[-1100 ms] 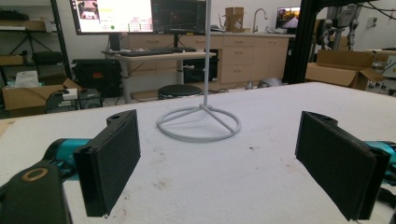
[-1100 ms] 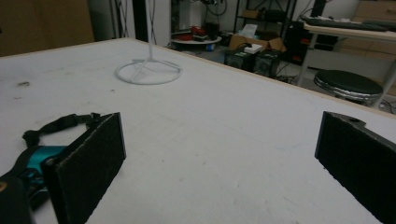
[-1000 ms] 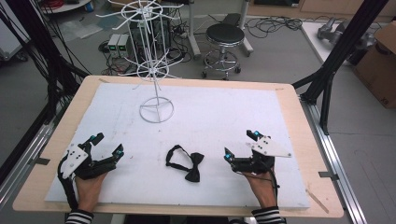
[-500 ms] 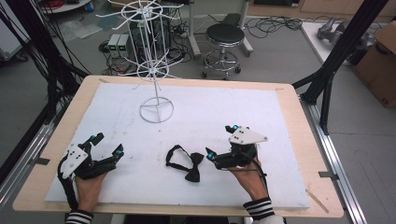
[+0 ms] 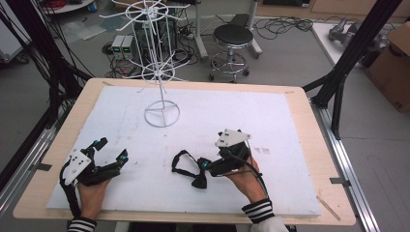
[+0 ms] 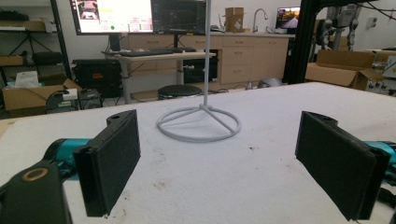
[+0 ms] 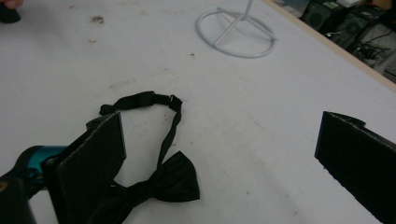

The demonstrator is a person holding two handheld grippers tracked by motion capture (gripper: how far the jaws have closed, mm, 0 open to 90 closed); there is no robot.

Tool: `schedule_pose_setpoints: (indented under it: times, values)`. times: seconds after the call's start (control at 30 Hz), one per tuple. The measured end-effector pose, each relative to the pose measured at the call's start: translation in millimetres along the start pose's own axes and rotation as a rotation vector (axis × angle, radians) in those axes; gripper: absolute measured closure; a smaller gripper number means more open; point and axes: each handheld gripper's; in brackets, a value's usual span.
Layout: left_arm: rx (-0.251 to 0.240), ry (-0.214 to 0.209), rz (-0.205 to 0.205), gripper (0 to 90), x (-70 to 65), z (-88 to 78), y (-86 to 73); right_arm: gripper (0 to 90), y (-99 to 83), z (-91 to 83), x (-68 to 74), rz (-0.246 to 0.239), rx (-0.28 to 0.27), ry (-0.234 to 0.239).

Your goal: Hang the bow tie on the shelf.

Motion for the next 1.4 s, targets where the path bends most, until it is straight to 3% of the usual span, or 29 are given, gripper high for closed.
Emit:
schedule_pose_setpoints:
  times: [0.07, 0.17, 0.33, 0.53, 0.77, 0.97, 1.2, 1.4]
  values:
    - [0.000, 0.000, 0.001, 14.4, 0.0, 0.0, 0.0, 5.1, 2.1, 6.6, 1.6, -0.005, 0.035, 0.045]
    - [0.000, 0.000, 0.000, 14.4, 0.0, 0.0, 0.0, 5.1, 3.7, 12.0, 1.6, 0.002, 0.051, 0.071]
    - [0.000, 0.000, -0.001, 14.4, 0.1, 0.0, 0.0, 6.2, 4.6, 17.3, 1.6, -0.001, 0.069, 0.085]
    - [-0.001, 0.000, -0.001, 14.4, 0.1, 0.0, 0.0, 18.8, 2.2, 23.2, 0.3, 0.075, 0.115, 0.140]
    - [-0.001, 0.000, 0.000, 14.4, 0.2, -0.1, 0.0, 30.2, 2.7, 29.3, 2.0, 0.096, 0.143, 0.164]
    - [-0.001, 0.000, -0.001, 14.4, 0.2, -0.1, 0.0, 46.5, 2.3, 39.7, 2.0, 0.180, 0.210, 0.182]
    - [-0.002, -0.001, -0.002, 14.4, 0.4, 0.0, -0.1, 52.5, 2.4, 47.6, 1.3, 0.182, 0.253, 0.190]
    - [-0.002, -0.001, -0.002, 14.4, 0.4, -0.1, -0.1, 58.3, 1.1, 53.4, 1.4, 0.154, 0.310, 0.193]
Point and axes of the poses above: each handheld gripper's, and its own axes: z roughly forward along the jaws, y roughly out of its top, x roughly to its left, and after that the axes turned 10 degrees about y, right-handed
